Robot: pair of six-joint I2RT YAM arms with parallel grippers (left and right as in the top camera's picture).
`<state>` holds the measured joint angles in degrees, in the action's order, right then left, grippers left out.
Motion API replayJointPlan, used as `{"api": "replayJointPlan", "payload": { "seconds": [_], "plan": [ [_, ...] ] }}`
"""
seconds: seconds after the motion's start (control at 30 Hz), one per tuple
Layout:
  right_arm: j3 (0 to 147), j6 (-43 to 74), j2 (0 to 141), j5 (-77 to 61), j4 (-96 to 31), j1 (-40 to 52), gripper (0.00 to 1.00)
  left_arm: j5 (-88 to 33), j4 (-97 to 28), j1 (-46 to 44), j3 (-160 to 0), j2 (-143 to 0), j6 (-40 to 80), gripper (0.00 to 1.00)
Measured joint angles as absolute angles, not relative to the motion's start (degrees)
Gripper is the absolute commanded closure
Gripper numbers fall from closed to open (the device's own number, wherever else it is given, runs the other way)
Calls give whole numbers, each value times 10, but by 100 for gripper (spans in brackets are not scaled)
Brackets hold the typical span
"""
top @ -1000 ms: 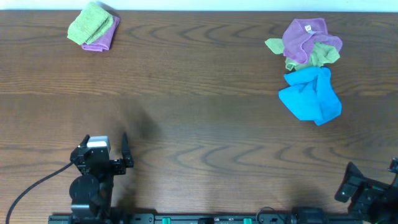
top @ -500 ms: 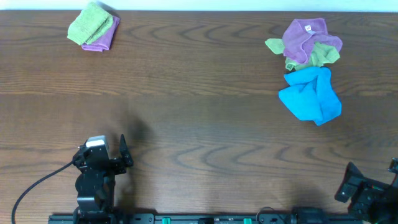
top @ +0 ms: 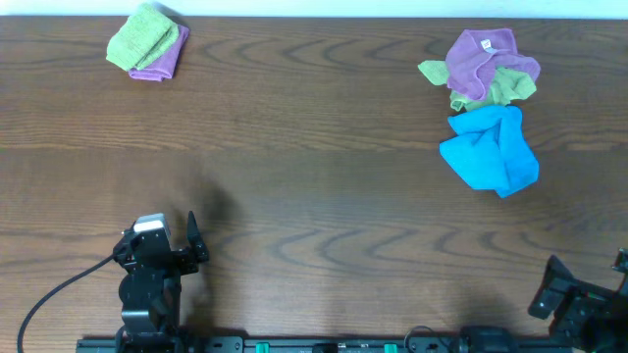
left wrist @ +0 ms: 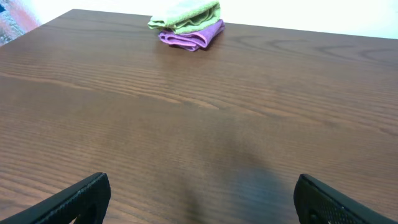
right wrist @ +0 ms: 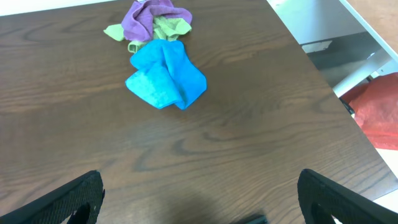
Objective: Fold the cloth
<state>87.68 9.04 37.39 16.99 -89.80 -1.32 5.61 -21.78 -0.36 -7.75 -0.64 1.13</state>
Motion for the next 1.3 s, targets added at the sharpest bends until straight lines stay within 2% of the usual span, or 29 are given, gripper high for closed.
{"api": "replayJointPlan", "payload": {
  "seconds": [0.5, 0.6, 0.73, 0.9, 1.1, 1.3],
  "plan": [
    [877, 90, 374, 169, -896, -13, 1, 56, -218, -4, -77, -6, 11, 5],
    [864, 84, 369, 152, -847, -13, 1, 56, -218, -4, -77, -6, 11, 5],
    [767, 41, 319, 63, -677, -13, 1, 60, -216, -4, -77, -6, 11, 5],
    [575, 13, 252, -30, -526, -8, 1, 63, -212, -2, -76, -6, 11, 5],
    [371, 6, 233, -63, -388, -7, 1, 64, -212, -2, -76, -6, 11, 5],
    [210, 6, 133, -72, -294, -7, 1, 64, -212, -2, -76, -6, 12, 5]
  ]
}}
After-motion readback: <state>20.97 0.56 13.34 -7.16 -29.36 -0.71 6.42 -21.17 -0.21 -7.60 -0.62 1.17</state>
